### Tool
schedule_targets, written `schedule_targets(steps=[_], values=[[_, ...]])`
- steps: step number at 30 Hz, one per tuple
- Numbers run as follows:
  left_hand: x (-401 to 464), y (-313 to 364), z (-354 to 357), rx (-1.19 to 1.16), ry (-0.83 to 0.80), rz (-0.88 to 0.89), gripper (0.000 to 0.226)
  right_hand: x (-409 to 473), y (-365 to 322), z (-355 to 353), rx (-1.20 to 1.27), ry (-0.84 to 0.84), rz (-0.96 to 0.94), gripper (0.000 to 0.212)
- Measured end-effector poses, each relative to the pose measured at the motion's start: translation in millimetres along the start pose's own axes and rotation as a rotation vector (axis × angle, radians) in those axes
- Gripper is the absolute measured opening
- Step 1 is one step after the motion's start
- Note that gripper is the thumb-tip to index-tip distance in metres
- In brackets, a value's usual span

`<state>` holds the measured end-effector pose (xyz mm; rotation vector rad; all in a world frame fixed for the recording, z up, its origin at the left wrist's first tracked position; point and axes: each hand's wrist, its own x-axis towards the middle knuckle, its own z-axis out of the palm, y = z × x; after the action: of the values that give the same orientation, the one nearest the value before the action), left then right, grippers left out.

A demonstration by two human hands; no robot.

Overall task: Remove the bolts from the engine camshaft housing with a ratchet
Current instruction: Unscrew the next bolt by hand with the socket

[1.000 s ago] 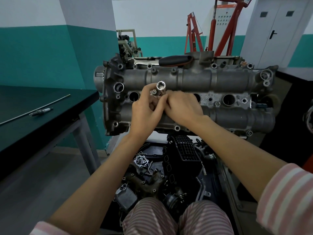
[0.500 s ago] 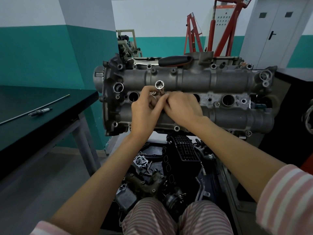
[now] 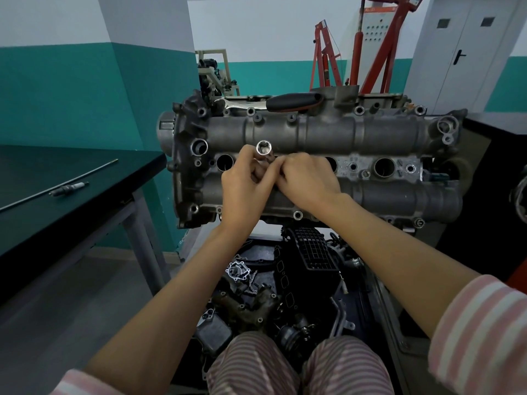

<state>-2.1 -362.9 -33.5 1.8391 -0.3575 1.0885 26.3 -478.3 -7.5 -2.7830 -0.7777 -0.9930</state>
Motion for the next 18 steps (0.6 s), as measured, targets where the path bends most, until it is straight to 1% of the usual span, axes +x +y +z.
schedule_targets(steps=[2, 3, 6, 10, 14, 18], values=[[-2.4, 1.3, -3.2, 0.027, -0.051, 0.06, 0.01, -1.4, -1.7, -0.2, 0.006, 0.029, -0.004, 0.032], [-3.0, 1.5, -4.1, 0.038, -0.058, 0.078, 0.012, -2.0, -2.9, -0.6, 0.014, 0.046, -0.004, 0.031], [-2.9, -0.3, -4.9, 0.047, -0.018, 0.072, 0.013, -3.6, -5.5, -0.9, 0.038, 0.079, -0.021, 0.029], [-2.2, -1.6, -6.4, 0.057, -0.03, 0.092, 0.002, -2.6, -4.1, -0.8, 0.05, 0.079, 0.03, 0.036], [-1.2, -1.0, -4.5, 0.029, -0.011, 0.063, 0.012, 0.0, -3.5, -0.3, 0.032, 0.03, 0.044, 0.042], [-1.8, 1.2, -2.8, 0.015, -0.003, 0.044, 0.011, -0.8, -3.1, -0.4, 0.016, 0.045, 0.031, 0.041]])
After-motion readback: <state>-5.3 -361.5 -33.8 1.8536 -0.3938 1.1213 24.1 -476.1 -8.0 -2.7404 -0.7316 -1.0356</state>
